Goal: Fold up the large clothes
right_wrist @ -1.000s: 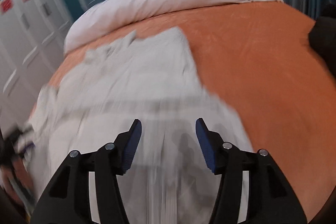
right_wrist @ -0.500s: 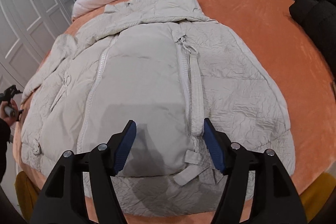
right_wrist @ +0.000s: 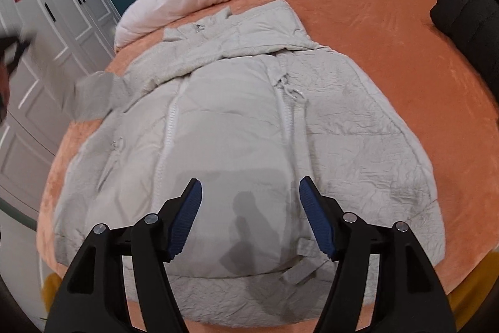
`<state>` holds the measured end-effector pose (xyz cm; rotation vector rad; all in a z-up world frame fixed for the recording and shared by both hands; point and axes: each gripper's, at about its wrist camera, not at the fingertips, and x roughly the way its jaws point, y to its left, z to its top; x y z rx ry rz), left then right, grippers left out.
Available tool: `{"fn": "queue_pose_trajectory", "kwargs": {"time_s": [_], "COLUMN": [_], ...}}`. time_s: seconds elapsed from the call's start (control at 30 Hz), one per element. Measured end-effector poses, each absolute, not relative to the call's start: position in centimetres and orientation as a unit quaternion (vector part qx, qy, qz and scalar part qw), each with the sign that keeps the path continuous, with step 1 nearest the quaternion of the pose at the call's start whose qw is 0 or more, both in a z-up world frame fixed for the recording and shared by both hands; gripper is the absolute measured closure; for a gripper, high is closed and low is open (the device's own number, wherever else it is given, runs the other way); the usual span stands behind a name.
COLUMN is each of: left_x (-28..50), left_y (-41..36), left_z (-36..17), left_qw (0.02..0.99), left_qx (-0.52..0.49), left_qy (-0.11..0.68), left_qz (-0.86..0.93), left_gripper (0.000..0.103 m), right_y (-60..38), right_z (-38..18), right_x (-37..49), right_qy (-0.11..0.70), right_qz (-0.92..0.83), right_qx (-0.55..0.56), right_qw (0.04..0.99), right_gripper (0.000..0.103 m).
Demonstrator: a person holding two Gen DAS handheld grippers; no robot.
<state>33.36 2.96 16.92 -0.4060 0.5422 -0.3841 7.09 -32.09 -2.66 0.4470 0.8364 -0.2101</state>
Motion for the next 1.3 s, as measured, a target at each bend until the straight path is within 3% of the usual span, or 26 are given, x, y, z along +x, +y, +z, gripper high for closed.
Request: {"fn": "queue_pose_trajectory", "kwargs": {"time_s": [0.03, 0.07, 0.1, 0.23, 0.3, 0.43, 0.73, 1.0, 1.07, 1.1, 1.2, 1.3], "left_x": [31.9, 31.2, 29.9, 24.9, 23.4, 24.0, 33.1, 35.3, 36.5, 36.8, 37.2, 37.3], "left_y": [-1.8, -4.8, -7.7, -17.2, -17.9, -13.7, 0.5, 3.9, 3.9, 3.9, 3.5, 3.4], "left_z": [17.4, 17.1, 16.3, 8.7, 4.6, 0.5, -0.3, -3.9, -5.4, -6.2, -7.5, -8.2], "left_qw": [0.916, 0.906, 0.898, 0.874, 0.862, 0.856, 0.877, 0.857, 0.854, 0.853, 0.855, 0.861], "left_qx": [-0.188, -0.184, -0.179, -0.117, -0.104, -0.128, -0.186, -0.212, -0.194, -0.182, -0.156, -0.142], "left_qy": [0.27, 0.281, 0.296, 0.372, 0.415, 0.455, 0.442, 0.47, 0.482, 0.488, 0.494, 0.488], "left_qz": [-0.229, -0.257, -0.271, -0.29, -0.273, -0.208, -0.04, 0.001, 0.009, 0.017, 0.031, 0.032], "left_gripper": [0.084, 0.042, 0.008, 0.008, 0.012, 0.013, 0.013, 0.022, 0.029, 0.034, 0.043, 0.04], "right_y": [-32.0, -32.0, -32.0, -32.9, -34.0, -36.3, -39.8, -40.0, -39.7, -39.3, -37.9, -38.2], "right_z": [-2.4, -2.2, -2.0, -1.7, -1.9, -2.5, -0.7, -3.3, -4.9, -5.0, 0.2, 5.2], "right_x": [6.9, 6.7, 6.6, 5.6, 5.1, 5.6, 17.3, 28.9, 30.8, 31.4, 31.1, 30.1], "right_qy": [0.397, 0.395, 0.392, 0.388, 0.388, 0.388, 0.36, 0.414, 0.439, 0.45, 0.372, 0.295], "right_qz": [-0.098, -0.097, -0.095, -0.094, -0.099, -0.107, -0.08, -0.088, -0.076, -0.06, -0.032, -0.014], "right_qx": [0.212, 0.207, 0.202, 0.192, 0.202, 0.219, 0.256, 0.263, 0.281, 0.276, 0.221, 0.208], "right_qw": [0.887, 0.89, 0.892, 0.896, 0.894, 0.889, 0.893, 0.867, 0.85, 0.847, 0.901, 0.933], "right_gripper": [0.039, 0.039, 0.038, 0.035, 0.035, 0.035, 0.034, 0.031, 0.06, 0.093, 0.099, 0.099]}}
